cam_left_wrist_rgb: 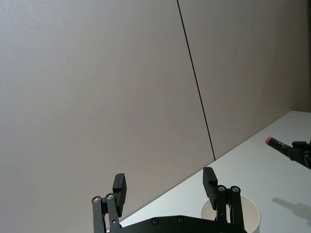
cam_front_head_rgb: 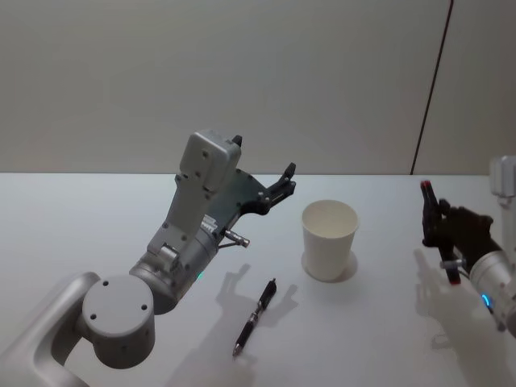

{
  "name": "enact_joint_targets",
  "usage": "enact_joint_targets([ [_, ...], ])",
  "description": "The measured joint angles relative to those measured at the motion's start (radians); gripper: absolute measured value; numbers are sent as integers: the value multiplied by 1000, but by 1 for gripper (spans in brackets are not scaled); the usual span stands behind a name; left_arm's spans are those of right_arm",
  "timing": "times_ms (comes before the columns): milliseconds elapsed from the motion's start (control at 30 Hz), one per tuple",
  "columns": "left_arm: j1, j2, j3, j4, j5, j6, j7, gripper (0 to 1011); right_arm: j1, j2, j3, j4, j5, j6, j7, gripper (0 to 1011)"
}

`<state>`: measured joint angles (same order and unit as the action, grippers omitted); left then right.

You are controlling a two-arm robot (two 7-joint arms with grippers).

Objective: Place the pen into the pen holder.

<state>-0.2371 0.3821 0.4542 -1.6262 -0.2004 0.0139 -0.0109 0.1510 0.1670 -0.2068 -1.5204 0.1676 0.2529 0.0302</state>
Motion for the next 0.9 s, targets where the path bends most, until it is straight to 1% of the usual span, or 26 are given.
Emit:
enact_joint_targets([
  [67, 0, 0, 0, 0, 0, 0, 0, 1004, 0, 1, 1, -2, 0, -20, 8, 177],
  [167, 0, 0, 0, 0, 0, 0, 0, 1004, 3, 2, 3, -5, 0, -79, 31, 177],
  [200, 0, 0, 0, 0, 0, 0, 0, 1004, 3, 2, 3, -5, 0, -79, 31, 177],
  [267, 0, 0, 0, 0, 0, 0, 0, 1004, 9, 1, 3, -5, 0, -128, 54, 177],
  [300, 0, 0, 0, 0, 0, 0, 0, 1004, 9, 1, 3, -5, 0, -128, 54, 177],
  [333, 0, 0, 0, 0, 0, 0, 0, 1004, 12, 1, 3, -3, 2, -155, 67, 177],
  [367, 0, 0, 0, 0, 0, 0, 0, 1004, 14, 0, 3, -1, 2, -163, 72, 177],
  [400, 0, 0, 0, 0, 0, 0, 0, 1004, 19, -1, 3, 4, 5, -191, 87, 177],
  [467, 0, 0, 0, 0, 0, 0, 0, 1004, 24, -3, 3, 9, 7, -215, 102, 177],
  [500, 0, 0, 0, 0, 0, 0, 0, 1004, 32, -5, 2, 17, 10, -239, 117, 177],
  [533, 0, 0, 0, 0, 0, 0, 0, 1004, 32, -5, 2, 17, 10, -239, 117, 177],
  [700, 0, 0, 0, 0, 0, 0, 0, 1004, 67, -23, -7, 60, 16, -331, 182, 177],
  [900, 0, 0, 0, 0, 0, 0, 0, 1004, 102, -43, -18, 107, 14, -389, 221, 177],
])
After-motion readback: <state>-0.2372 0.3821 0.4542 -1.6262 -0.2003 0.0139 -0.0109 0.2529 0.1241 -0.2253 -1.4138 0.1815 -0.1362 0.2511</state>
